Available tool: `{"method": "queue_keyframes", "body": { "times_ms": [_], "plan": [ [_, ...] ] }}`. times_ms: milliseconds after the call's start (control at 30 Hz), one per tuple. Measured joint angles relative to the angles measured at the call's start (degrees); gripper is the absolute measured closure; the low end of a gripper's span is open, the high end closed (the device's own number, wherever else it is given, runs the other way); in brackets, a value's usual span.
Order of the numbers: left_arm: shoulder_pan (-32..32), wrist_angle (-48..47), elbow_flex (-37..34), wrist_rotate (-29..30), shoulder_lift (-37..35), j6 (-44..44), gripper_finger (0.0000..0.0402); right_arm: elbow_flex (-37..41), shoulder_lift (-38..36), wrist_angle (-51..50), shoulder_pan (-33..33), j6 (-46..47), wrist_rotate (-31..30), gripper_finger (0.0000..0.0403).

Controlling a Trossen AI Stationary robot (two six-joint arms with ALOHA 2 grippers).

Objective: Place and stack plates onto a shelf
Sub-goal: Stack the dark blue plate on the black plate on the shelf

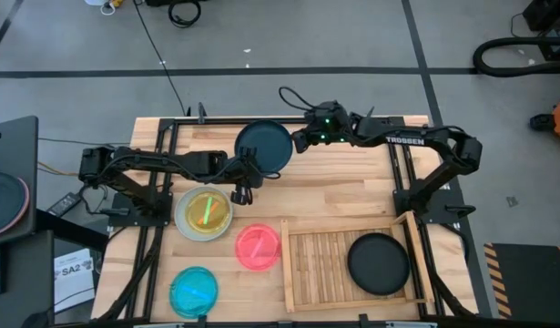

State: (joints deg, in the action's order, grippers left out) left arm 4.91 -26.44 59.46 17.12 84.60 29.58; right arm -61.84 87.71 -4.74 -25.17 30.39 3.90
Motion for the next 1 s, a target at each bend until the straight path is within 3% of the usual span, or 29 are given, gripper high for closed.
{"method": "queue_keyframes", "body": {
  "times_ms": [333, 633, 1000],
  "plan": [
    [0.02, -0.03, 0.00, 0.01, 0.00, -0.06, 0.0384, 0.02, 3.68, 1.87, 0.69, 0.01, -0.69, 0.0291],
    [-0.04, -0.20, 0.00, -0.02, -0.02, -0.39, 0.0384, 0.04, 4.06, 3.87, 0.61, 0.07, 2.47, 0.0295],
    [-0.09, 0.45, -0.02, 3.81, -0.02, 3.43, 0.0379, 0.04, 4.06, 4.05, 0.57, -0.20, -0.30, 0.0374]
  ]
}}
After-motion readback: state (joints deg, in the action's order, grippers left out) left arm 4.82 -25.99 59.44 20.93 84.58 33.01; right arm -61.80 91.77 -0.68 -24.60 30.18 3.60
